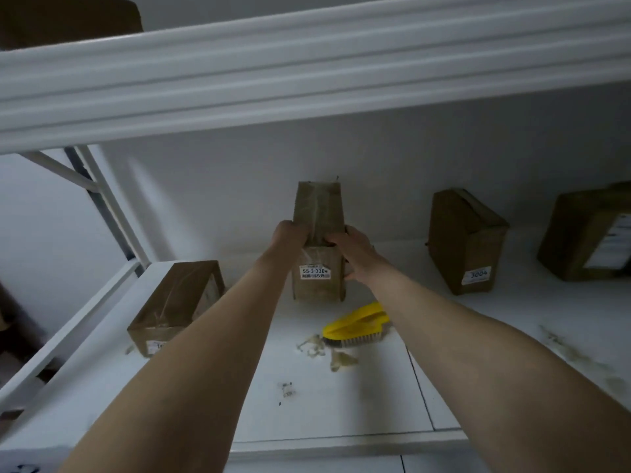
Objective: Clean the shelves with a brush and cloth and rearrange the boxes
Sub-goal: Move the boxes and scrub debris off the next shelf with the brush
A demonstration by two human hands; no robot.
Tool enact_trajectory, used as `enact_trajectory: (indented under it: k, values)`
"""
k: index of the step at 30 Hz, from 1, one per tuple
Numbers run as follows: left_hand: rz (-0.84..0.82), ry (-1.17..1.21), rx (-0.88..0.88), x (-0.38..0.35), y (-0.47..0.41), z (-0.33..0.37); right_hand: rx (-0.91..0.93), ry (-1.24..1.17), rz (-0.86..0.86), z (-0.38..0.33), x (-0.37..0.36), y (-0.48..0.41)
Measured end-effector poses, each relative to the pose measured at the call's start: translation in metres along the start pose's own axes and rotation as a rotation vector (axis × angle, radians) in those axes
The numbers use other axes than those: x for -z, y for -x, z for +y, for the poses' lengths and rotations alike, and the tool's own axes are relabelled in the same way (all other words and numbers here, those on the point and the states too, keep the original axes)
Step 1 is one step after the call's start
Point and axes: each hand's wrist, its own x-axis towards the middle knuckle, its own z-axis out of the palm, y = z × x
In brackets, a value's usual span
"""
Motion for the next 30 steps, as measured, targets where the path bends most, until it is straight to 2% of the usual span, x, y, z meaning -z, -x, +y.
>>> enact_trajectory:
  k: [4, 8, 14, 17, 22, 27, 30]
  values:
    - [-0.157, 0.115, -0.085, -0.051, 0.017, 0.015, 0.086, -0.009, 0.134, -0.008, 0.056, -0.003]
    - [-0.289, 0.176, -0.123, -0.091, 0.031, 0.02, 0.054, 0.032, 0.246, -0.006, 0.098, -0.004]
    - [-0.343, 0.197, -0.113, -0.123, 0.038, 0.015, 0.052, 0.138, 0.262, 0.003, 0.13, -0.004]
    - [-0.337, 0.158, -0.113, -0.129, 0.038, 0.008, 0.062, 0.279, 0.266, 0.007, 0.133, -0.008]
    - [-0.293, 0.055, -0.14, -0.134, 0.039, 0.004, 0.14, 0.695, 0.365, 0.006, 0.129, -0.009]
    - [-0.318, 0.027, -0.1, -0.127, 0.045, 0.0, 0.147, 0.903, 0.422, 0.003, 0.124, -0.007]
    - [-0.248, 0.025, -0.006, -0.116, 0.045, -0.006, 0.352, 1.133, 0.524, 0.002, 0.111, 0.006]
